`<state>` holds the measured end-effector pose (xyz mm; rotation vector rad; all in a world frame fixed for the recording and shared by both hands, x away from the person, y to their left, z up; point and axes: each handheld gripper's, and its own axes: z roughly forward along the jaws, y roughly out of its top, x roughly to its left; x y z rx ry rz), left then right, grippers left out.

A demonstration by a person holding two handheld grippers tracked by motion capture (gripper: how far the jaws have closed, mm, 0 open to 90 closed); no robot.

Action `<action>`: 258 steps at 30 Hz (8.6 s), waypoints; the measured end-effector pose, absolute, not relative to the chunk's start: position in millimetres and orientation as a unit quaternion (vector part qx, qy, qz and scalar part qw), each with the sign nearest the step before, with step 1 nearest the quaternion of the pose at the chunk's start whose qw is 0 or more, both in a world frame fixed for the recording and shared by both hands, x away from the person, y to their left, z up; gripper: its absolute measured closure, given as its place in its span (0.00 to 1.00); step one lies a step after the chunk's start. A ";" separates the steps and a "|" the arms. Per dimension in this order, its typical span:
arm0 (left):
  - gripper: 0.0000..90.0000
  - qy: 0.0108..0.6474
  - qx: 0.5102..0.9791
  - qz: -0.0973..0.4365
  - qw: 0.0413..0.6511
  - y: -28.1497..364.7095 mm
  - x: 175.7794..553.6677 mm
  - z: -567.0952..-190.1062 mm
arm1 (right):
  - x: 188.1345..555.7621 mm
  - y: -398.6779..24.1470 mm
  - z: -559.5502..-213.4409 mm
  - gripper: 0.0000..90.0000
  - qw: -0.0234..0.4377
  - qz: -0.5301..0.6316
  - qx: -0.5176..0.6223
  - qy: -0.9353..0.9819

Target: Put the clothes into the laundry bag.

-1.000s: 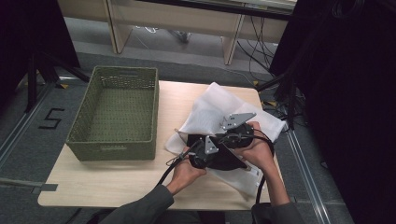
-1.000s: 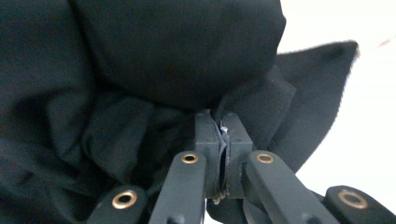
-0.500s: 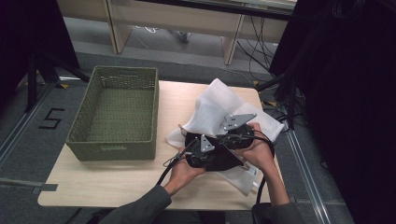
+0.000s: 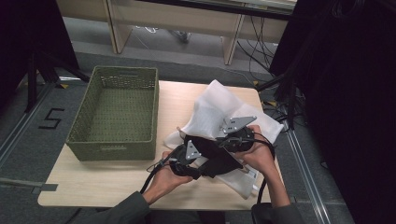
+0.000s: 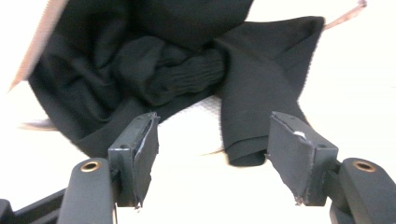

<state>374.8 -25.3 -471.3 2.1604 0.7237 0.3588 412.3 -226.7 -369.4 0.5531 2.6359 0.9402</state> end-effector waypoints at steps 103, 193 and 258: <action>0.99 0.205 0.930 0.105 0.288 12.8 365.6 -496.4 | 426.1 -192.8 -446.9 0.98 0.074 0.221 0.192 0.953; 0.56 0.306 0.856 0.137 0.394 -61.6 407.4 -503.2 | 448.8 -201.9 -375.2 0.99 0.130 0.299 0.203 0.923; 0.96 0.246 0.865 0.308 0.310 -62.4 427.3 -502.7 | 452.9 -209.2 -377.2 0.99 0.112 0.305 0.221 0.920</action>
